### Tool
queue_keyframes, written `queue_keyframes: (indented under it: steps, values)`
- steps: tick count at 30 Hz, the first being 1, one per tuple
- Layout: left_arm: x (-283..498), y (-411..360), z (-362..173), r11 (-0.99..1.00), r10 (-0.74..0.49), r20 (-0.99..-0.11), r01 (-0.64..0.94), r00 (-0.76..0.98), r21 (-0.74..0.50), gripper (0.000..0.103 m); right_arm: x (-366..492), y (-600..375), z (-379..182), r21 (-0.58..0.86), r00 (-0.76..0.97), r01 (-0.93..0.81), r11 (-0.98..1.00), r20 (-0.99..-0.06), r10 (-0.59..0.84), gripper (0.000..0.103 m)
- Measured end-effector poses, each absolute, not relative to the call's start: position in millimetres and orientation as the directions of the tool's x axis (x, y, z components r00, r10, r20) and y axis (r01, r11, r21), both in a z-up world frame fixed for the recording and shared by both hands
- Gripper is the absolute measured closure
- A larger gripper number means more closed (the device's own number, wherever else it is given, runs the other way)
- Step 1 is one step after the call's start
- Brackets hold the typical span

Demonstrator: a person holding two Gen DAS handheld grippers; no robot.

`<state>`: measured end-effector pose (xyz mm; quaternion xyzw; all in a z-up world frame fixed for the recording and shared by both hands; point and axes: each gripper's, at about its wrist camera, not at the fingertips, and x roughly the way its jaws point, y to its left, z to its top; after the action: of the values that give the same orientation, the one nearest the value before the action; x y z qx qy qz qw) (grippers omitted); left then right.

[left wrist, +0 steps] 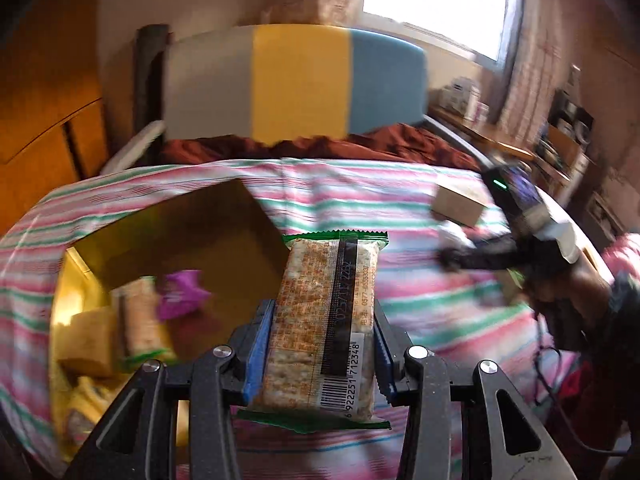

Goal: Organize objects
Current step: 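Carry the cracker bar into the gold tray and open the left tool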

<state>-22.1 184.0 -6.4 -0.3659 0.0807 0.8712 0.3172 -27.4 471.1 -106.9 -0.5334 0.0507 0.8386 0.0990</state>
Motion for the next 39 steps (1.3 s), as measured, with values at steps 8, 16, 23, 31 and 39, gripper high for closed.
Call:
queue_keyframes:
  steps: [8, 16, 23, 31, 39]
  values:
    - [-108.3, 113.0, -17.4, -0.931, 0.285, -0.754, -0.358, -0.592, -0.072, 0.058, -26.9, 468.9, -107.4, -0.036, -0.410, -0.214, -0.976, -0.904, 0.123, 0.073]
    - [-165.1, 86.1, -35.2, -0.972, 0.144, -0.798, -0.233, -0.585, -0.004, 0.058, -29.5, 469.7, -108.6, -0.043, -0.409, -0.209, -0.977, -0.904, 0.127, 0.073]
    - [-180.9, 76.2, -46.1, -0.981, 0.090, -0.812, -0.193, -0.577, 0.029, 0.045, -30.1, 469.4, -109.0, -0.045, -0.410, -0.210, -0.977, -0.903, 0.130, 0.073]
    - [-151.2, 71.4, -33.8, -0.981, 0.105, -0.768, -0.194, -0.632, 0.025, 0.043, -30.3, 468.8, -109.0, -0.051, -0.410, -0.208, -0.977, -0.902, 0.134, 0.073]
    - [-103.5, 72.0, -11.8, -0.975, 0.158, -0.703, -0.223, -0.693, 0.001, 0.041, -29.7, 461.4, -107.2, -0.056, -0.407, -0.186, -0.981, -0.904, 0.128, 0.073]
